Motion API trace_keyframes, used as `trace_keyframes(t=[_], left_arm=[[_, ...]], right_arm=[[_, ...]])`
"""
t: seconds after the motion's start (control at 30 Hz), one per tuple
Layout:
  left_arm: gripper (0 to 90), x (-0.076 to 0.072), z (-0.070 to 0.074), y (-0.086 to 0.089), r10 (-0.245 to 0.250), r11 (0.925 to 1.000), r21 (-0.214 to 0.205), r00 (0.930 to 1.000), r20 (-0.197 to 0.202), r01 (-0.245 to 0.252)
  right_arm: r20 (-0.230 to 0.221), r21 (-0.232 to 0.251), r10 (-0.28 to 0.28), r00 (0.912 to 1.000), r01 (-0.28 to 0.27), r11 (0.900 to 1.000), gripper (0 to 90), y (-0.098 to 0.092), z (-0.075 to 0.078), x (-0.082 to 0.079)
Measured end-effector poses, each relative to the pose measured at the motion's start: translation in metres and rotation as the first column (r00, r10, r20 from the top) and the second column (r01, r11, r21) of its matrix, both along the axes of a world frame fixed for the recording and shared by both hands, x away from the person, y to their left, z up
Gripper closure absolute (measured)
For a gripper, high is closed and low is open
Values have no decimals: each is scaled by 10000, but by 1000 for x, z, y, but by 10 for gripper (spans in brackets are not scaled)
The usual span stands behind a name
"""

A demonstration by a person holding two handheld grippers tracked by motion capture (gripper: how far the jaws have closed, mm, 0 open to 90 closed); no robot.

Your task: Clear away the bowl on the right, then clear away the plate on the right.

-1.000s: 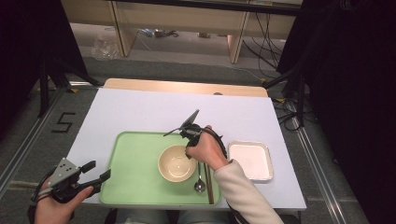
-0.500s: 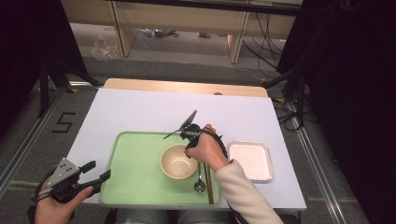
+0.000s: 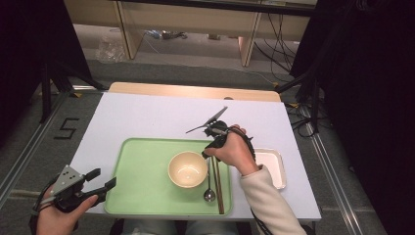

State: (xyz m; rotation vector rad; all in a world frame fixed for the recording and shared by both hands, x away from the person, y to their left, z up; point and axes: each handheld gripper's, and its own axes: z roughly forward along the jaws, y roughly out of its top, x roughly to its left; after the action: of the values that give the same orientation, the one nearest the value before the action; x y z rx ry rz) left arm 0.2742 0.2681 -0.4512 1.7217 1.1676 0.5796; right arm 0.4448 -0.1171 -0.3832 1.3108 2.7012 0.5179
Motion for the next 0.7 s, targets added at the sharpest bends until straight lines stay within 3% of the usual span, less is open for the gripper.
trace_keyframes(t=[0.1, 0.13, 0.17, 0.2, 0.27, 0.37, 0.4, 0.53, 0.57, 0.67, 0.7], left_arm=[[333, 0, 0, 0, 8, 10000, -22, 10000, 0, -8], [333, -1, 0, 0, 45, 10000, 24, 10000, -17, -45], [333, -1, 0, 0, 41, 10000, 18, 10000, -10, -41], [333, -1, 0, 0, 43, 10000, 8, 10000, -17, -43], [333, -1, 0, 0, 13, 10000, -24, 10000, -27, -14], [332, -2, 1, -1, -18, 10000, -16, 10000, 7, 18], [332, -2, 0, 0, -43, 10000, -40, 10000, 4, 43], [329, -1, 0, 0, 16, 10000, -53, 10000, 14, -16], [328, -1, 0, 0, 26, 10000, -48, 10000, 16, -26], [322, -1, 0, 0, 72, 10000, -4, 10000, 21, -72], [319, -1, 0, 0, 83, 10000, -17, 10000, 42, -83]], right_arm=[[-12, 73, -321, 9995, 321, 9995, 349, -17, 4, 4], [-182, 9, -746, 9970, 746, 9972, 348, -24, 7, 4], [-2, -17, -858, 9963, 858, 9963, 347, -31, 8, 6], [-213, -15, -1222, 9923, 1222, 9925, 347, -34, 10, 6], [-210, -8, -1761, 9842, 1761, 9844, 347, -46, 12, 7], [-56, -206, -1893, 9819, 1891, 9817, 347, -60, 11, 10], [-256, -54, -2077, 9778, 2077, 9782, 347, -62, 10, 10], [-316, -120, -2344, 9716, 2342, 9721, 343, -71, 8, 12], [-146, -232, -2339, 9721, 2336, 9721, 341, -74, 7, 13], [-196, -291, -2472, 9688, 2466, 9687, 341, -87, 4, 16], [-106, -356, -2658, 9640, 2652, 9635, 342, -92, 2, 17]])
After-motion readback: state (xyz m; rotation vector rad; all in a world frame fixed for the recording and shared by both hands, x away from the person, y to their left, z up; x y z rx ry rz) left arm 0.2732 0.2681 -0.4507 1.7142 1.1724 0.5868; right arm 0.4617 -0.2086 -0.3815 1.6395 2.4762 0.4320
